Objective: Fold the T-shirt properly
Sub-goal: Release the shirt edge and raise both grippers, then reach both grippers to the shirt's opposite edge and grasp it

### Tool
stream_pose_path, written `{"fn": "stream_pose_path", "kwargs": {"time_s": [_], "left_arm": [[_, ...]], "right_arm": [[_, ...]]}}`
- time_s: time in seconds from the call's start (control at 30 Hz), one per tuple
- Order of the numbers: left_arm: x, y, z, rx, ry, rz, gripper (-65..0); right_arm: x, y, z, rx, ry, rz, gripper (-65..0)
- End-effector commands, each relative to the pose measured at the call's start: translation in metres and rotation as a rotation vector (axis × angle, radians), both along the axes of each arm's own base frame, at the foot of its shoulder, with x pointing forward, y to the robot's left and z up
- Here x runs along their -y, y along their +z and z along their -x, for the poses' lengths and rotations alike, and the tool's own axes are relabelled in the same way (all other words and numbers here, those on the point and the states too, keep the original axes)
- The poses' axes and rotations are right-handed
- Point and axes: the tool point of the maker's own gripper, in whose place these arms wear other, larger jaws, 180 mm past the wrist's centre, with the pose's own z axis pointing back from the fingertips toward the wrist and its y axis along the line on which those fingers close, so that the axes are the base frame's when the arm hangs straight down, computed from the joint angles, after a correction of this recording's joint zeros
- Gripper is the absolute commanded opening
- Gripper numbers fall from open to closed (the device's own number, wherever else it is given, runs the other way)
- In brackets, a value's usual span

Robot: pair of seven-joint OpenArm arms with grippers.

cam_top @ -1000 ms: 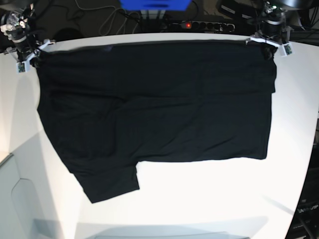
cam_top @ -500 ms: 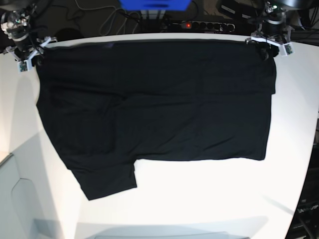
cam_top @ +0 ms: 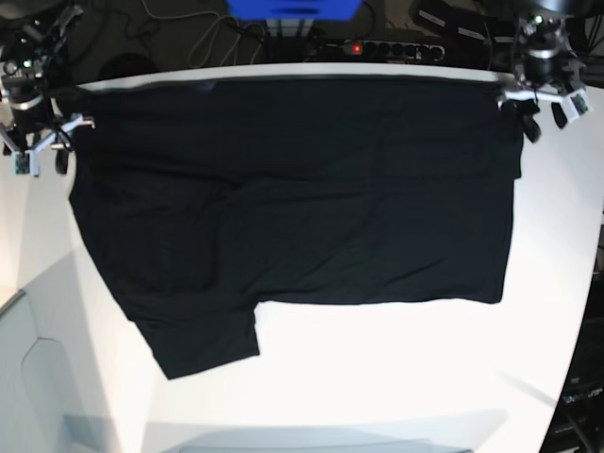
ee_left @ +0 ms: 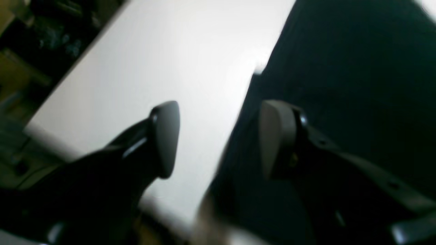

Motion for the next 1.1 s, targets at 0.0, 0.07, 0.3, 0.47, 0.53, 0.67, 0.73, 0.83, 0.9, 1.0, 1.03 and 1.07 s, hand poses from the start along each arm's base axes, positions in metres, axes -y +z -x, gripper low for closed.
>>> {"fn": "stream_pose_path", "kwargs": {"time_s": [0.0,0.07,0.3,0.47,0.53,0.67,0.73,0.83,0.9,1.0,1.03,1.07], "left_arm": [[-0.002,0.018,-0.013,0.064,-0.011,-0.033,-28.8],[-0.004,0.028,-0.034,0.127,-0.012,-0.035,-28.7],[-0.001,0.030,-0.110,0.249,-0.037,0.033,-28.7],[0.003,0.016,-0.161,0.248,-0.082,0.081,-28.7],[0.002,0.010,-0.180,0.237,-0.095,0.096,-28.7],[-0.003,-0.005,-0.209,0.205,-0.094,0.130,-28.7],[-0.008,-0.009,-0.221,0.196,-0.085,0.146,-28.7],[-0.012,-0.012,-0.236,0.184,-0.081,0.160,-28.7],[-0.012,-0.015,-0.246,0.175,-0.080,0.172,-28.8],[-0.013,-0.018,-0.258,0.161,-0.082,0.181,-28.8],[-0.011,-0.020,-0.262,0.155,-0.085,0.186,-28.8],[-0.011,-0.019,-0.267,0.156,-0.085,0.193,-28.8]], "right_arm": [[-0.002,0.014,-0.016,0.060,0.018,0.008,-34.3],[-0.015,0.015,-0.040,0.085,0.055,-0.020,-34.3],[-0.041,0.005,-0.134,0.043,0.123,-0.027,-34.3],[-0.053,-0.001,-0.199,0.003,0.158,-0.061,-34.3],[-0.053,0.003,-0.224,-0.003,0.161,-0.074,-34.3],[-0.062,0.003,-0.256,0.044,0.195,-0.147,-34.0],[-0.063,-0.002,-0.263,0.064,0.206,-0.185,-34.0],[-0.056,-0.013,-0.270,0.079,0.167,-0.232,-34.0],[-0.045,-0.025,-0.267,0.087,0.122,-0.251,-34.0],[-0.043,-0.041,-0.264,0.107,0.093,-0.283,-34.0],[-0.038,-0.044,-0.263,0.116,0.077,-0.284,-34.0],[-0.036,-0.049,-0.260,0.117,0.060,-0.287,-34.0]]}}
